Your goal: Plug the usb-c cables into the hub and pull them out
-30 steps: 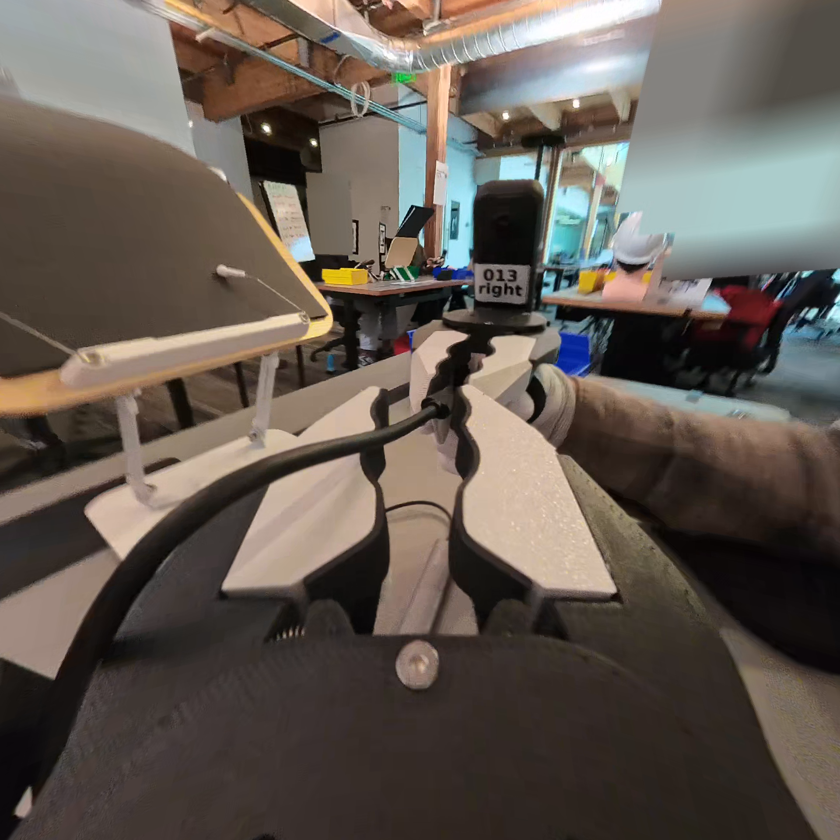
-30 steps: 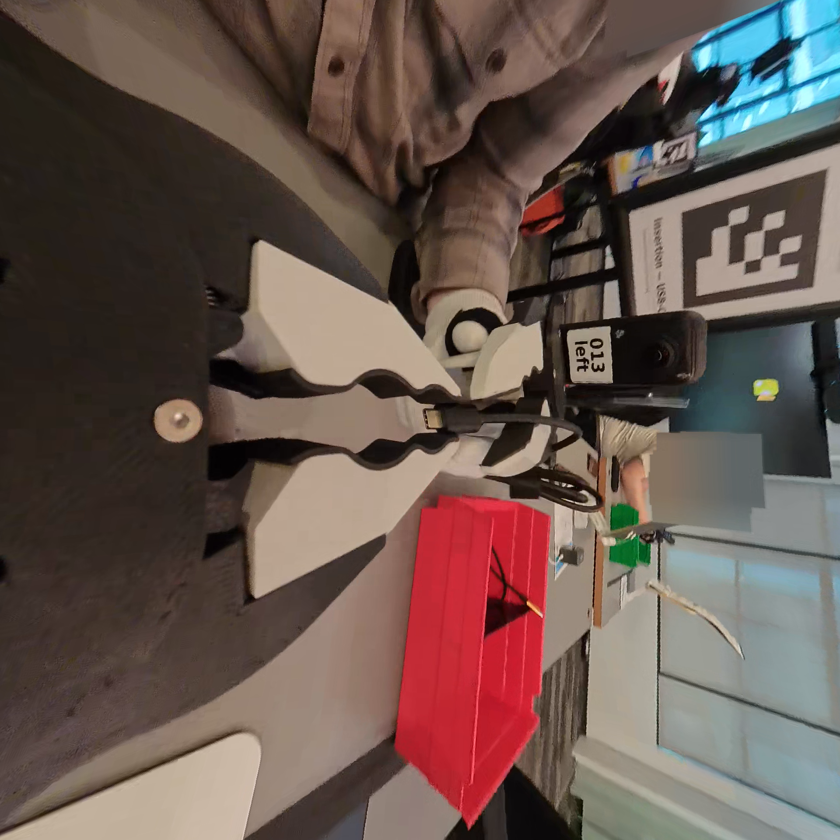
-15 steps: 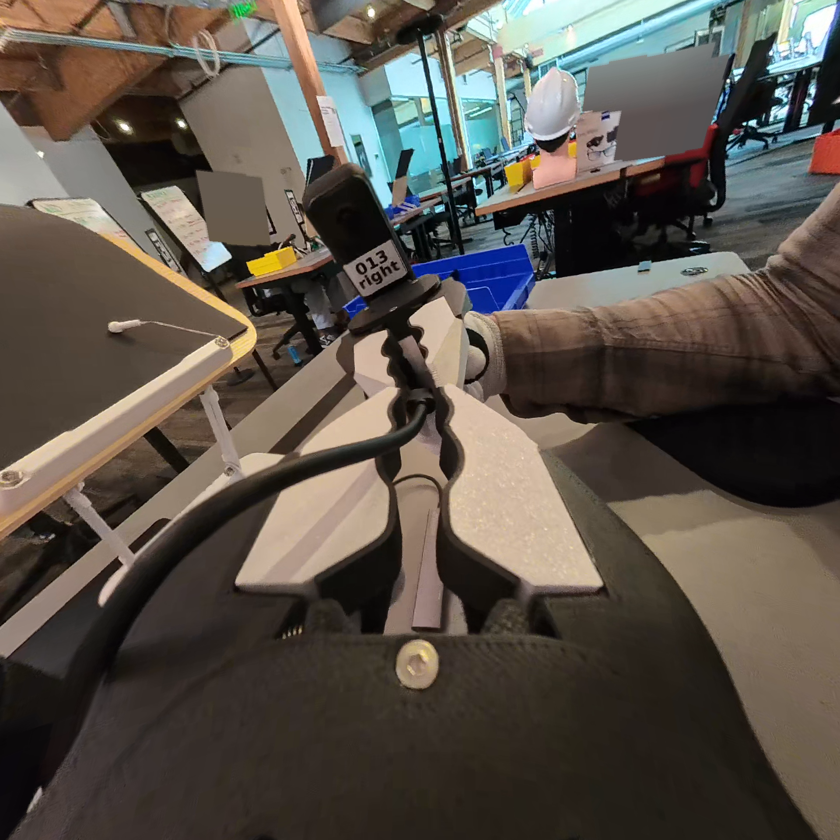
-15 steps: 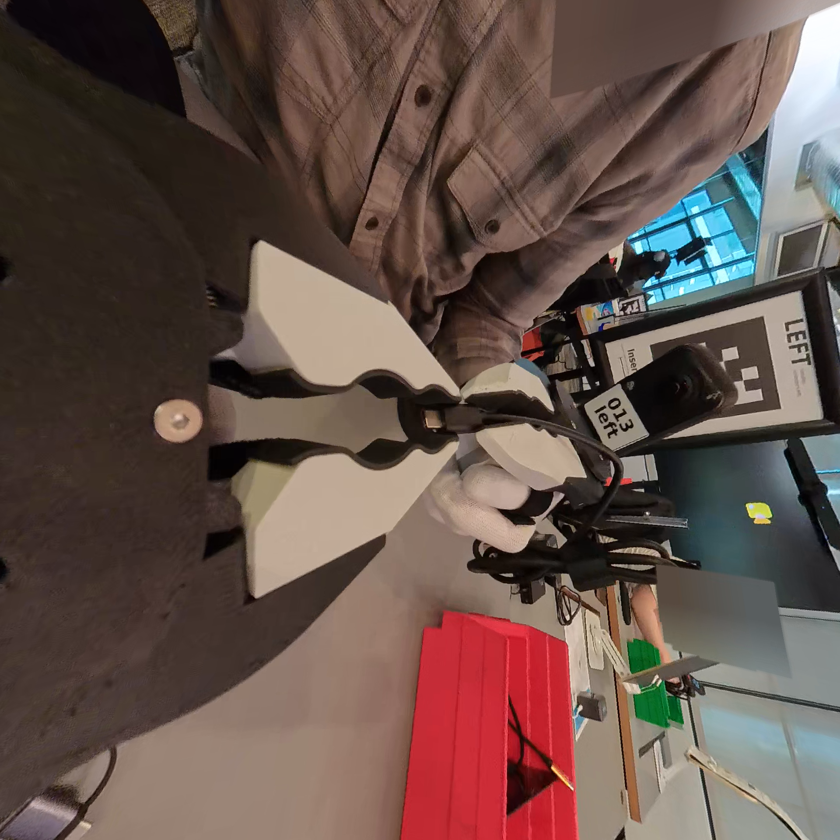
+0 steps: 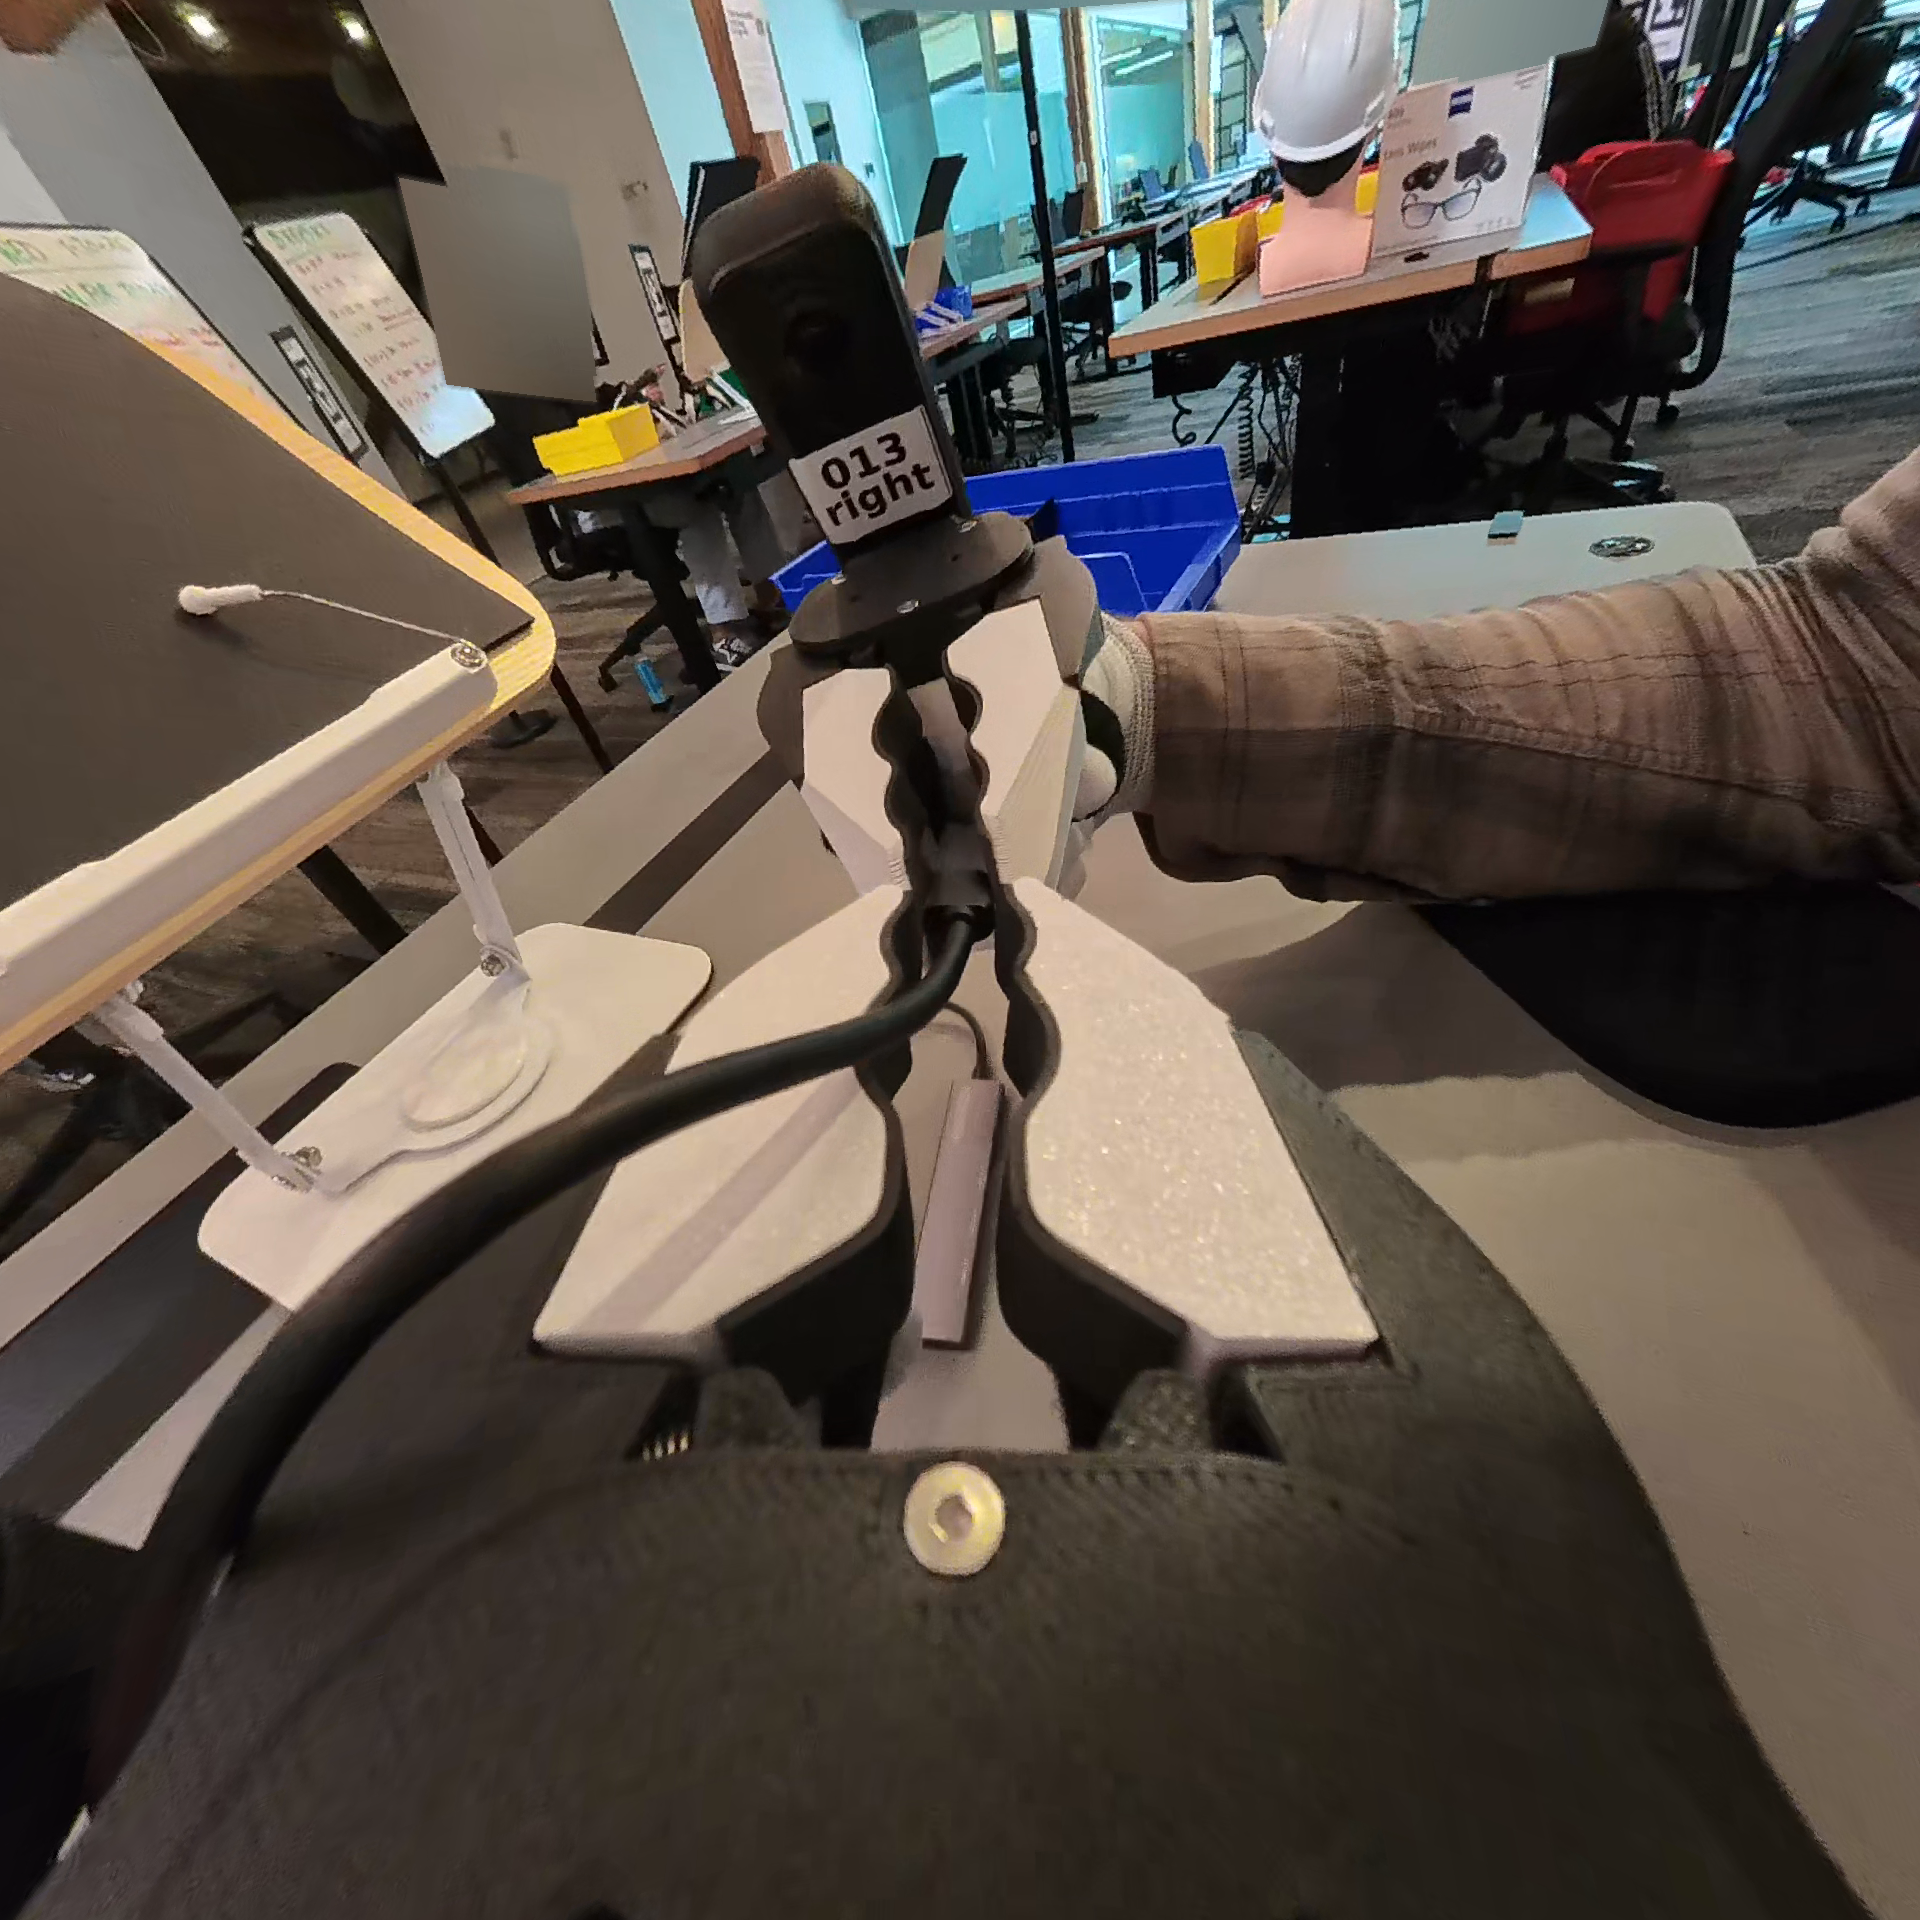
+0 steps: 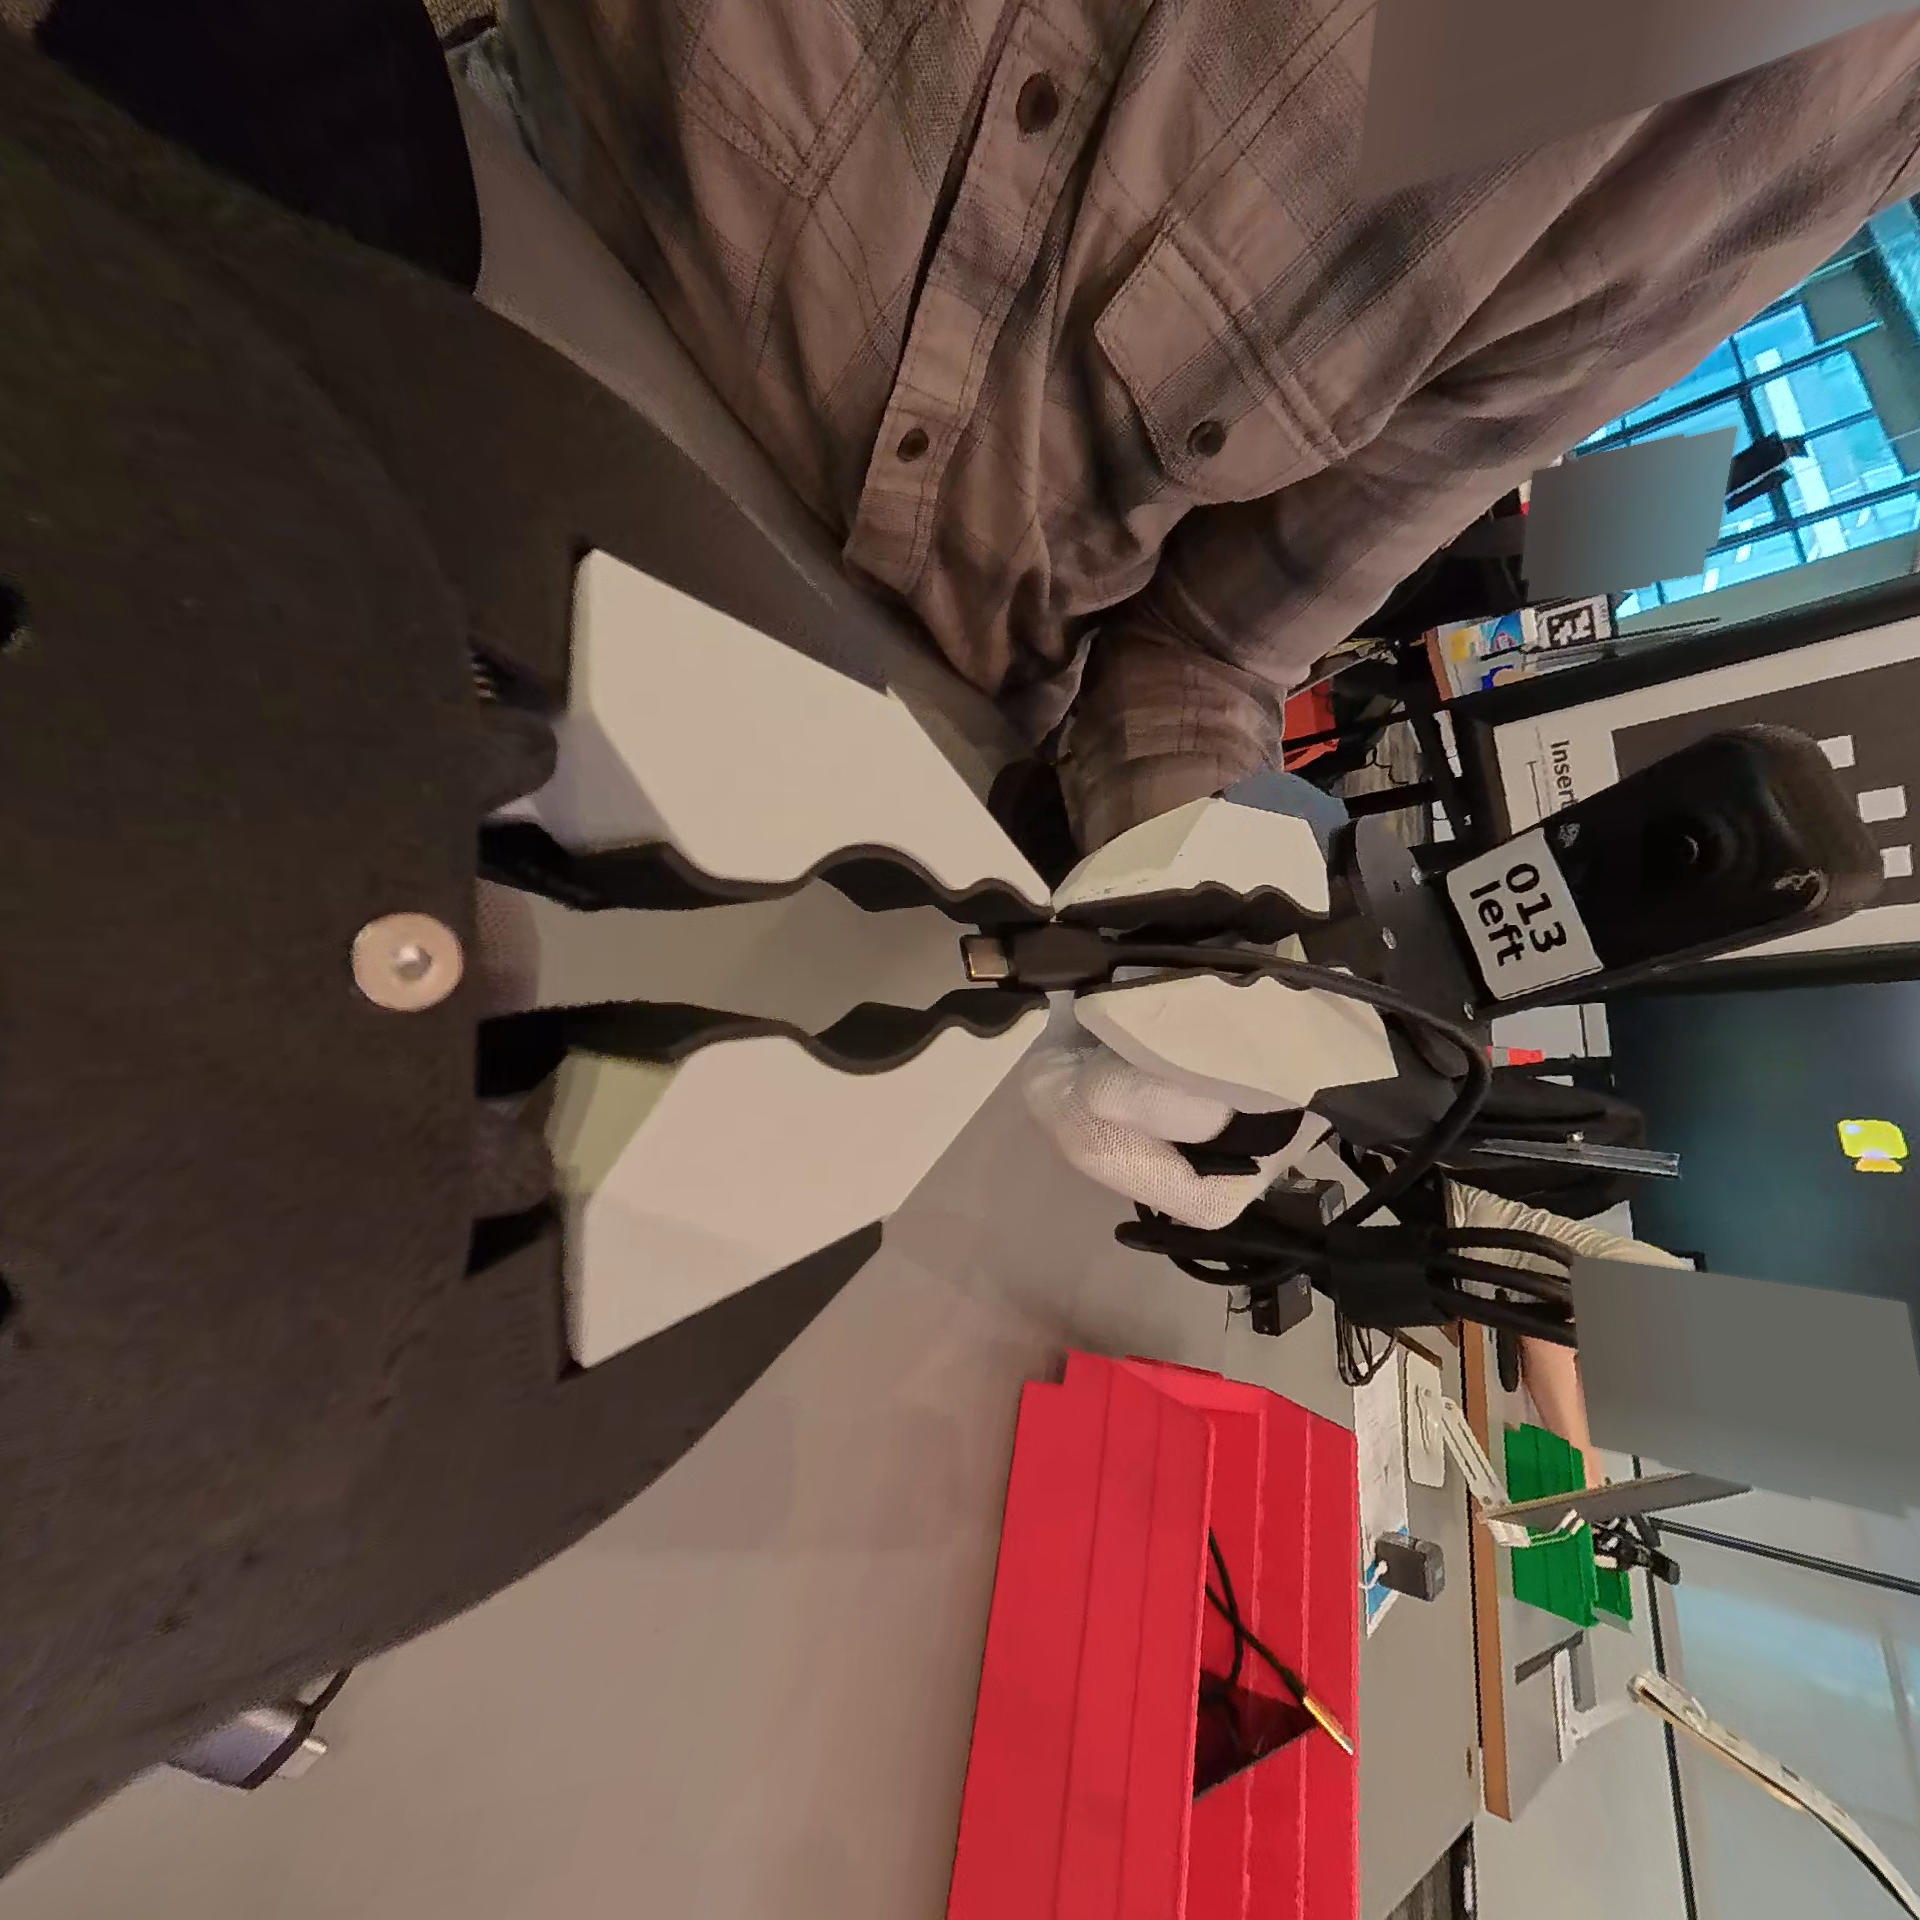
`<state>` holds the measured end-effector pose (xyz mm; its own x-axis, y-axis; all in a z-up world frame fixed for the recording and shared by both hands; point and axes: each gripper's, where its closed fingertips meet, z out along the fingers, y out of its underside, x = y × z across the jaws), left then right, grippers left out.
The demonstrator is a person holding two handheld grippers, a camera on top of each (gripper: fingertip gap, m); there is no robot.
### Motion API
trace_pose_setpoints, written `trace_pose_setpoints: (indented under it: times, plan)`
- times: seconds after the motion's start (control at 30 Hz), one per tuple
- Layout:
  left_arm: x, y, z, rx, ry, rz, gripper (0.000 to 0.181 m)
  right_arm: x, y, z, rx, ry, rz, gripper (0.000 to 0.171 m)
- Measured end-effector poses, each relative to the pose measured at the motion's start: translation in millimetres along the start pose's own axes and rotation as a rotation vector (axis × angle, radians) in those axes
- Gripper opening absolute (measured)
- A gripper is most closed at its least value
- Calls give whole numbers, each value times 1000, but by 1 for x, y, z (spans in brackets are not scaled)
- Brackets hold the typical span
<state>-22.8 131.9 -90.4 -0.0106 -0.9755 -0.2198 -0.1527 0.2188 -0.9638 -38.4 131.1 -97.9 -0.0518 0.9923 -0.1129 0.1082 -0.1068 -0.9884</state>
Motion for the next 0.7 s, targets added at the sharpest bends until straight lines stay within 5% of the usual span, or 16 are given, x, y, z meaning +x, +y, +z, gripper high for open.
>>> trace_pose_setpoints:
  times: [0.7]
  plan:
    - [-9,10,0,-26,-37,-31,13,11,6,1,-24,55,17,10]
